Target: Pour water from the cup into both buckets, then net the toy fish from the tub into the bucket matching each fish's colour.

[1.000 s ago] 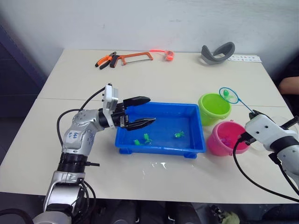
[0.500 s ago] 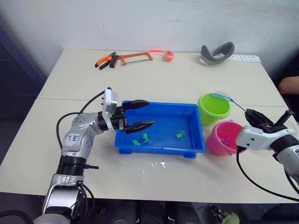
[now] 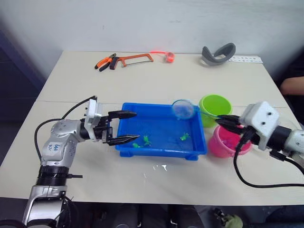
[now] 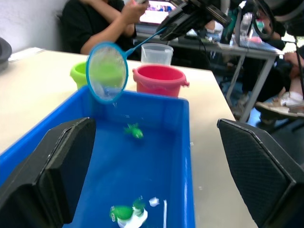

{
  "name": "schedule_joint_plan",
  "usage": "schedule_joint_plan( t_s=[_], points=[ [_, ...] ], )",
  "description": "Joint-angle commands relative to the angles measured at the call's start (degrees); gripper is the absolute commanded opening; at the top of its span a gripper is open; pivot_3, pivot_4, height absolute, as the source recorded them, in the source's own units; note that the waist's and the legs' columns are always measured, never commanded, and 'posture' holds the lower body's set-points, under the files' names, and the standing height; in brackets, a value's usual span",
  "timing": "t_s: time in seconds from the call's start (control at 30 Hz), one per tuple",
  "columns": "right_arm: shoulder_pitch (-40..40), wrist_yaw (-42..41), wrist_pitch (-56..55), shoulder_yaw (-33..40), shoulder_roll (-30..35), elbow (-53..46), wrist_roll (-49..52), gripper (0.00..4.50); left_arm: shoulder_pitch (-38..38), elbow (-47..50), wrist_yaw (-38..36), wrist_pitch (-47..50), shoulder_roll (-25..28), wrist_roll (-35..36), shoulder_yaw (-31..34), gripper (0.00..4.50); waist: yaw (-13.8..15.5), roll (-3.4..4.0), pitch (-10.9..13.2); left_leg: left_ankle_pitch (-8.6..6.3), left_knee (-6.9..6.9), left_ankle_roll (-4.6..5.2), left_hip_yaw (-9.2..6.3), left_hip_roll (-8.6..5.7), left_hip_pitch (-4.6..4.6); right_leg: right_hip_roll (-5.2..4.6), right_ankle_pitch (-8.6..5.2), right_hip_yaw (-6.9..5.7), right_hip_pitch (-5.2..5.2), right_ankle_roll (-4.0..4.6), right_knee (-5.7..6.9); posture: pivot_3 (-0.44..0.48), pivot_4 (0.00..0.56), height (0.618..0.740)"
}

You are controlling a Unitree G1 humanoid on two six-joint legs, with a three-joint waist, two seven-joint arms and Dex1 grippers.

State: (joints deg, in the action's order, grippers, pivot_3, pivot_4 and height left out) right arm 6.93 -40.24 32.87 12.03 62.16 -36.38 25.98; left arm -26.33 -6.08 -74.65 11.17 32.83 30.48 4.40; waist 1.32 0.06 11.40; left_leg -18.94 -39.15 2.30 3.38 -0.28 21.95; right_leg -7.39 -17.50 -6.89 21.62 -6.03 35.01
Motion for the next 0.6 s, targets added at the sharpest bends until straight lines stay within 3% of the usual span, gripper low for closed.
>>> schedule_joint_plan(
  t_s=[0.03, 0.17, 0.33, 0.6],
  points=[
    [4.35, -0.58, -5.45, -9.65, 4.23, 2.49, -13.35, 0.00, 1.47, 2.21, 0.10, -1.09, 0.52, 0.39, 0.92, 4.45, 0.18, 0.00, 0.00, -0.01, 0.00, 0.01, -0.03, -0.03, 0.03, -0.03, 0.00, -0.04, 0.00, 0.00, -0.02, 0.000, 0.150, 0.740],
    [6.62, -1.20, -11.91, -14.86, 7.33, 5.47, -23.26, 0.00, 2.94, 4.10, 1.53, -0.55, -0.07, 0.59, 0.70, 4.45, 0.18, -0.01, 0.00, -0.03, -0.01, 0.07, -0.01, -0.11, 0.12, -0.07, 0.01, -0.10, 0.05, -0.03, -0.05, 0.000, 0.150, 0.740],
    [10.25, -1.79, -16.50, -18.10, 6.45, 9.56, -30.46, 0.00, 4.23, 4.94, 1.16, -0.65, 0.66, -0.24, -0.29, 4.45, -0.03, 0.00, 0.00, -0.02, -0.01, 0.06, 0.08, -0.12, 0.15, 0.00, 0.02, -0.21, 0.10, -0.06, -0.01, 0.000, 0.150, 0.740],
    [15.13, -14.62, -11.79, -20.51, 6.29, 9.04, -27.76, 0.00, 4.07, 4.17, 0.60, -1.68, 0.52, -0.74, -0.87, 4.45, 0.03, -0.01, 0.00, 0.02, -0.03, 0.03, 0.10, -0.09, 0.11, 0.02, 0.01, -0.16, 0.10, -0.05, 0.03, 0.000, 0.150, 0.740]
  ],
)
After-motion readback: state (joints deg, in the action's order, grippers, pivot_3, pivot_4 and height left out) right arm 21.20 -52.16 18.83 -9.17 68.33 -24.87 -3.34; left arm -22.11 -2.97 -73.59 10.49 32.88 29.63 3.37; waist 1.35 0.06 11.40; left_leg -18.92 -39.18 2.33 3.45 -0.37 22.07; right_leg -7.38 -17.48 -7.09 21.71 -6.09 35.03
